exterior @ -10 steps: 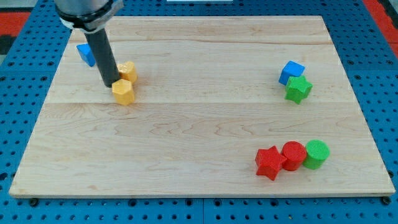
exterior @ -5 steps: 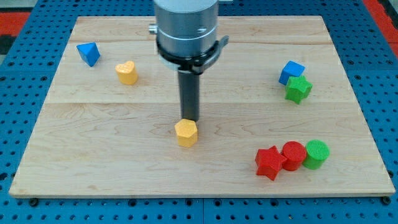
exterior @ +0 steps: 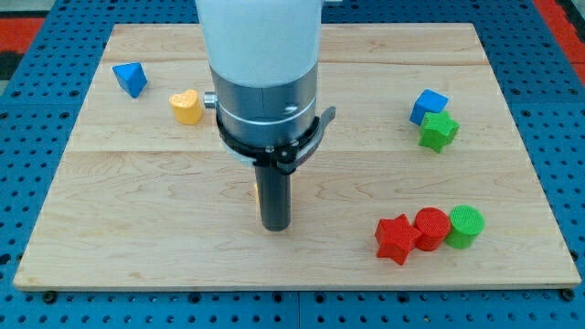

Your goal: Move the yellow hexagon to the left of the red star

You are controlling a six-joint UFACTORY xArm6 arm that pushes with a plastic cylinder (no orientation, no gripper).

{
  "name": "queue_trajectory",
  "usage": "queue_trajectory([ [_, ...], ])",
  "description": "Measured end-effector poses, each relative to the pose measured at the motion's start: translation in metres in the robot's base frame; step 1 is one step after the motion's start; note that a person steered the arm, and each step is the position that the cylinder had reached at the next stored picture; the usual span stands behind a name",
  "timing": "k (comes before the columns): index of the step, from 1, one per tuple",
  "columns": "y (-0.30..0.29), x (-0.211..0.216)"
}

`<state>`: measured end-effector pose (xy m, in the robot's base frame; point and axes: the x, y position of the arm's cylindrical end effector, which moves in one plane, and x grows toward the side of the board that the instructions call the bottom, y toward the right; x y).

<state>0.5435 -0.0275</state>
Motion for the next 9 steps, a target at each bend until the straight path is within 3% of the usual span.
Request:
queue_trajectory([
  [5, -0.039, -0.095],
  [7, 0.020, -0.138],
  [9, 0.073, -0.142],
])
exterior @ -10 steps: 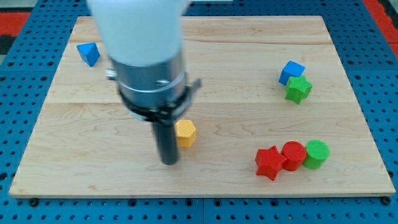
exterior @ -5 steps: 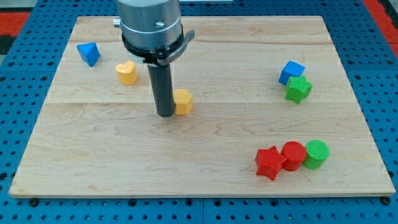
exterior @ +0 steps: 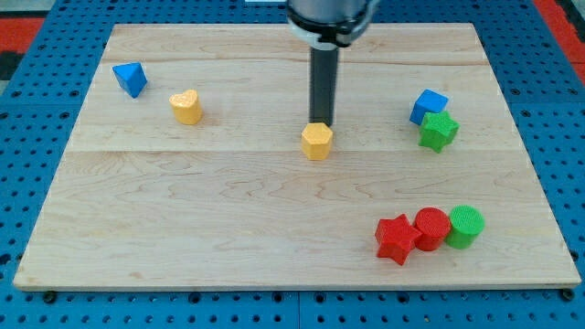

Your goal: Move the yellow hexagon to the left of the red star

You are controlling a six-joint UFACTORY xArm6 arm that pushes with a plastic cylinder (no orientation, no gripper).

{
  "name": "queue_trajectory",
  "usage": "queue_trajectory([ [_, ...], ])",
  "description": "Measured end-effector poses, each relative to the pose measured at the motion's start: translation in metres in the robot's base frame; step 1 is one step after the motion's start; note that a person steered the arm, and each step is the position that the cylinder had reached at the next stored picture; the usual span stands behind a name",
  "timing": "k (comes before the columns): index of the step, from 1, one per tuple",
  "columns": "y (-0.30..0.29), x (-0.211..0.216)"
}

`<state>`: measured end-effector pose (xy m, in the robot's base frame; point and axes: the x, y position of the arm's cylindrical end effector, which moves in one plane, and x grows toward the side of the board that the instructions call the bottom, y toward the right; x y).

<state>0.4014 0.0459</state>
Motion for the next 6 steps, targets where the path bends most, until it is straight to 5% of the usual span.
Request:
queue_trajectory([
  [6, -0.086, 0.038],
])
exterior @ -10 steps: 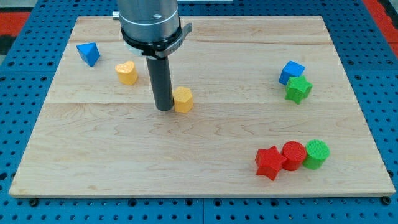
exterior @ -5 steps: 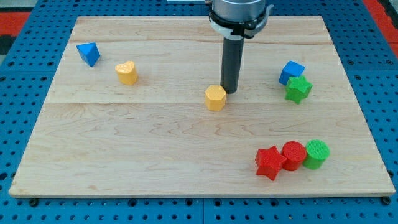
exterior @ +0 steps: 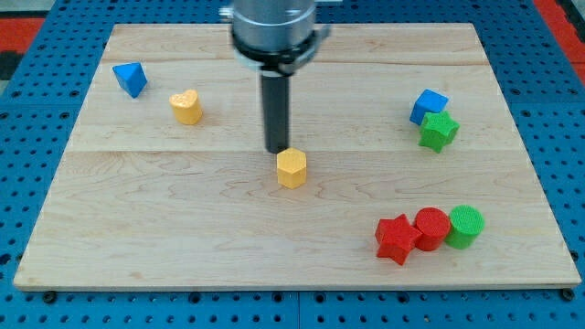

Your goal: Move the yellow hexagon to the left of the red star

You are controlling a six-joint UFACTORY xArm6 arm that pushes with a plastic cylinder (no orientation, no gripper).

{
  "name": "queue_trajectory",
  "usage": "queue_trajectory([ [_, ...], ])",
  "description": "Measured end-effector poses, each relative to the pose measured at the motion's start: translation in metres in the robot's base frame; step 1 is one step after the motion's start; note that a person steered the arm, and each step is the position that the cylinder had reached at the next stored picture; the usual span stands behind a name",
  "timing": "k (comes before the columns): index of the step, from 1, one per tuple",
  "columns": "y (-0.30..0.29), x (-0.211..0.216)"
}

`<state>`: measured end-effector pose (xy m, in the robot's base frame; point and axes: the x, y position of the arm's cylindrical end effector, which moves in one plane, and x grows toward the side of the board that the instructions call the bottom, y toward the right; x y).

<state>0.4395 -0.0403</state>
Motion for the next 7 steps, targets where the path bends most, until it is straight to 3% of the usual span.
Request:
queue_trajectory([
  [1, -0.022, 0.000],
  [3, 0.048, 0.037],
  [7, 0.069, 0.082],
])
